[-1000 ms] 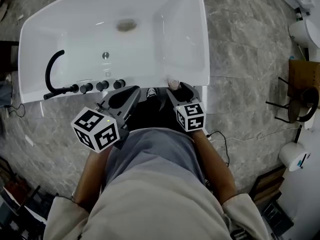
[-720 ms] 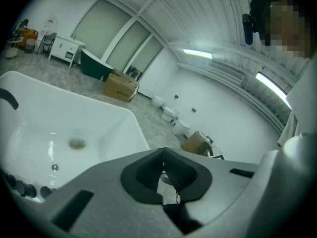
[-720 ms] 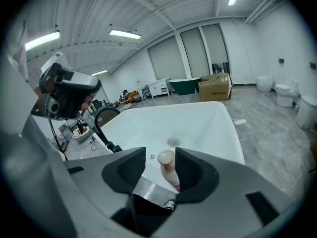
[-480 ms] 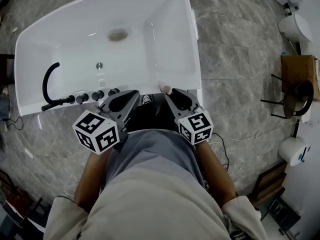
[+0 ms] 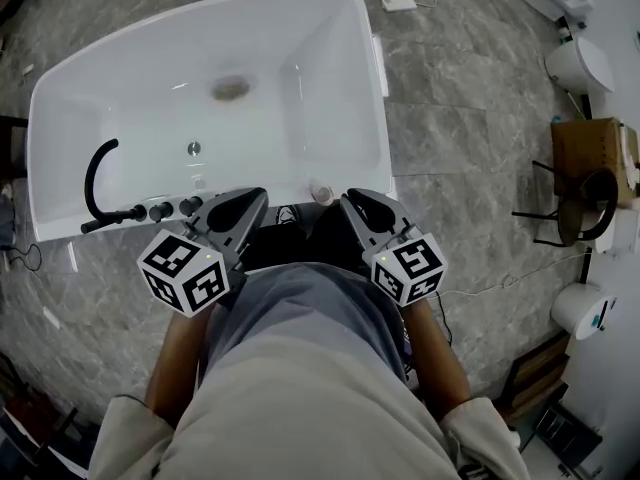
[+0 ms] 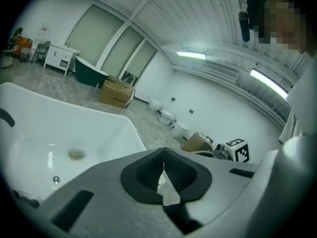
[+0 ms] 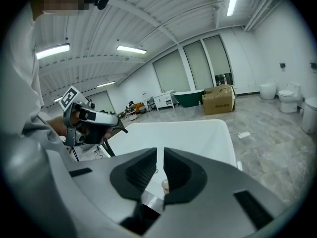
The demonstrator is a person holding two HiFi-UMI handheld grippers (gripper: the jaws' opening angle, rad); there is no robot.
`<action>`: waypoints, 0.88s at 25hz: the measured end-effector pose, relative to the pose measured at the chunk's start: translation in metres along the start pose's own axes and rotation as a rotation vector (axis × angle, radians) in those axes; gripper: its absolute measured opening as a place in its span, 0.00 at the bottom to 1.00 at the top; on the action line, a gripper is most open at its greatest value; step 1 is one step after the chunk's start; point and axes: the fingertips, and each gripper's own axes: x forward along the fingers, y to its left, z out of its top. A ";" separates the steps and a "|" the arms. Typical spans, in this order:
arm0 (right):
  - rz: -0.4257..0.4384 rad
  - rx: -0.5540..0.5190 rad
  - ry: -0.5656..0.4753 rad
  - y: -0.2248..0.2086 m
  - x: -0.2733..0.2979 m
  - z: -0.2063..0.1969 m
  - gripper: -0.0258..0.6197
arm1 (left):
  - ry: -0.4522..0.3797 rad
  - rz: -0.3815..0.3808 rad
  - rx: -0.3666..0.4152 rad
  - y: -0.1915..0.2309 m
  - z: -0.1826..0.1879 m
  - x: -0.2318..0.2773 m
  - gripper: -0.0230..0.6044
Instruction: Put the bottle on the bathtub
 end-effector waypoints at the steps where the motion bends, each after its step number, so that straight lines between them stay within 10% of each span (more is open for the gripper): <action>1: 0.000 0.000 -0.001 0.000 -0.003 0.003 0.10 | -0.006 0.002 0.004 0.000 0.002 -0.001 0.05; 14: 0.022 -0.055 -0.070 0.031 -0.034 0.047 0.06 | -0.178 0.058 0.089 -0.012 0.038 -0.030 0.05; 22: 0.007 -0.051 -0.094 0.040 -0.040 0.056 0.06 | -0.137 0.025 0.141 -0.024 0.036 -0.032 0.05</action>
